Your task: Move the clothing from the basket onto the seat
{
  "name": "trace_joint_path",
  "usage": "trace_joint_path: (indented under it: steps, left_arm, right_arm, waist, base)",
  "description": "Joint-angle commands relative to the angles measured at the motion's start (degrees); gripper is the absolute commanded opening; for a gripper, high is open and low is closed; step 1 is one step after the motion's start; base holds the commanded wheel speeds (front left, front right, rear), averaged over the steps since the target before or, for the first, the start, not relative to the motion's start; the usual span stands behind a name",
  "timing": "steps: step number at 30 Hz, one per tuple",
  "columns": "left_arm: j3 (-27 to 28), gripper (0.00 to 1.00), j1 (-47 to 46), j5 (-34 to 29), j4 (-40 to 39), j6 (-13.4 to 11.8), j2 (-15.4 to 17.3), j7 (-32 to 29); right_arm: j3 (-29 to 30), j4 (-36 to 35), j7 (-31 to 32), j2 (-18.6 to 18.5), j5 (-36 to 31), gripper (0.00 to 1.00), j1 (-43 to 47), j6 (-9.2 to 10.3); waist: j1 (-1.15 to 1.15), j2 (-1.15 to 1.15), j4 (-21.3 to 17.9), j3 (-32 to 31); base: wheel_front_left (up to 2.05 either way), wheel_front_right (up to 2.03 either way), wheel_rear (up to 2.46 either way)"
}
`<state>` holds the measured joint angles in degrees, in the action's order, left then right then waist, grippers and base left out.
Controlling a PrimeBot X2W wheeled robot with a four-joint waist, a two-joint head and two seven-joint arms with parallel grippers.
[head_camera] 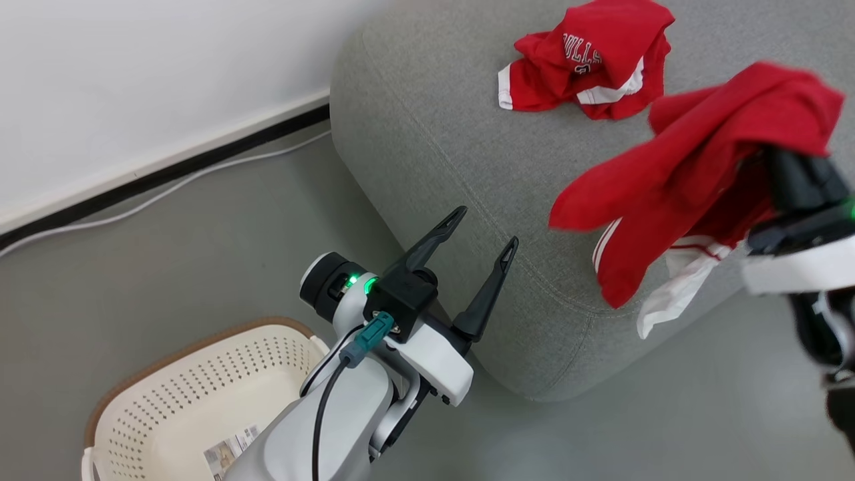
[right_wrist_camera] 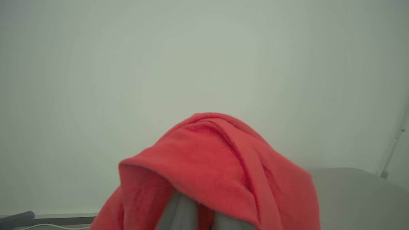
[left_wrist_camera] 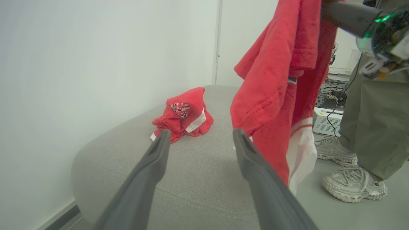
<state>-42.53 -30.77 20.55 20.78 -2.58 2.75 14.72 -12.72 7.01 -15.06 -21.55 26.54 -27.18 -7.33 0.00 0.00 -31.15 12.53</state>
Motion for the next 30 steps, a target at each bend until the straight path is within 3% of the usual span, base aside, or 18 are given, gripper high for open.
trace_joint_path:
  steps: [1, 18, 30]
  left_arm:
    - [1.17, 1.0, -1.94, -0.6, -1.65, -0.18, 0.13, 0.28]
    - [-4.59, 1.0, -9.53, -1.75, 3.8, -1.59, 0.13, 0.28]
    - [-7.93, 1.0, -14.27, -1.03, 6.33, -3.44, 0.13, 0.28]
  right_arm:
    - [1.21, -0.99, 0.06, -2.19, -1.15, 0.0, -2.75, -0.16]
    - [14.53, 6.0, 0.06, -13.09, -4.31, 0.0, -20.26, -0.16]
    - [22.66, 20.32, 0.06, -19.76, -7.9, 0.0, -36.69, -0.16]
  waist:
    - [0.0, 0.0, 0.11, 1.88]
    - [0.0, 0.0, 4.0, 16.47]
    - [0.0, 0.0, 8.33, 24.67]
  base:
    - [0.0, 0.0, 0.0]
    - [0.0, 0.0, 0.0]
    - [0.0, 0.0, 0.0]
